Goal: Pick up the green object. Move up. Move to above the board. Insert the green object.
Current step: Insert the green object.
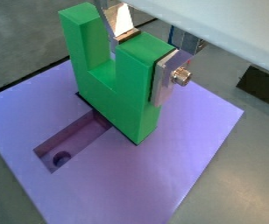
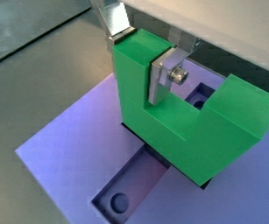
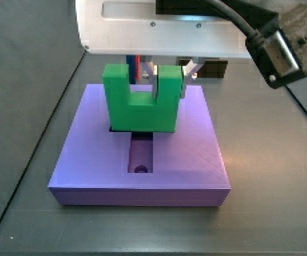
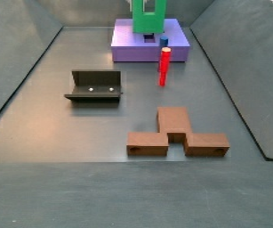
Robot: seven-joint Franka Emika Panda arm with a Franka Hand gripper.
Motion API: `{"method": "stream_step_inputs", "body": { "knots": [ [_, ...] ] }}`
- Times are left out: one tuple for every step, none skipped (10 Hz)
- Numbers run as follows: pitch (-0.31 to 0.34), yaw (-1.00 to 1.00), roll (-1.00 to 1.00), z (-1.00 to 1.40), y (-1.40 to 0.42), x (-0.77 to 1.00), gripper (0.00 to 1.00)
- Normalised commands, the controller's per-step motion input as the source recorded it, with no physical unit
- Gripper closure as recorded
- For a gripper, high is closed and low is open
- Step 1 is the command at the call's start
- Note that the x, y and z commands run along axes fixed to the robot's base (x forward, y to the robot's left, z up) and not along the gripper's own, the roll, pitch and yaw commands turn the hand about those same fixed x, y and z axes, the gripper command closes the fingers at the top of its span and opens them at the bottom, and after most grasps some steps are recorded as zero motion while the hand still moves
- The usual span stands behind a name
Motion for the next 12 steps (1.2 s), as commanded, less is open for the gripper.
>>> {"method": "stream_step_inputs", "body": {
  "knots": [
    [-0.076, 0.07, -0.05, -0.14, -0.12, 0.0, 1.0],
    [0.0, 0.16, 0.0, -0.2, 0.0, -0.17, 1.0],
    [-0.004, 0.36, 0.0, -0.16, 0.15, -0.22, 1.0],
    [0.0, 0.26, 0.0, -0.41, 0.02, 0.0, 1.0],
    [0.0, 0.19, 0.0, -0.75, 0.01, 0.0, 1.0],
    [0.0, 0.1, 0.0, -1.0, 0.11, 0.03, 1.0],
    [0.049, 0.0, 0.0, -1.0, 0.03, 0.12, 1.0],
    [0.069, -0.14, 0.0, -1.0, 0.03, 0.12, 1.0],
    [0.044, -0.1, 0.0, -0.98, 0.07, 0.0, 1.0],
    [0.0, -0.08, 0.0, -0.16, 0.06, 0.0, 1.0],
    [0.0, 0.0, 0.01, 0.0, -0.01, -0.01, 1.0],
    [0.0, 0.0, 0.0, 0.0, 0.0, 0.0, 1.0]
  ]
}}
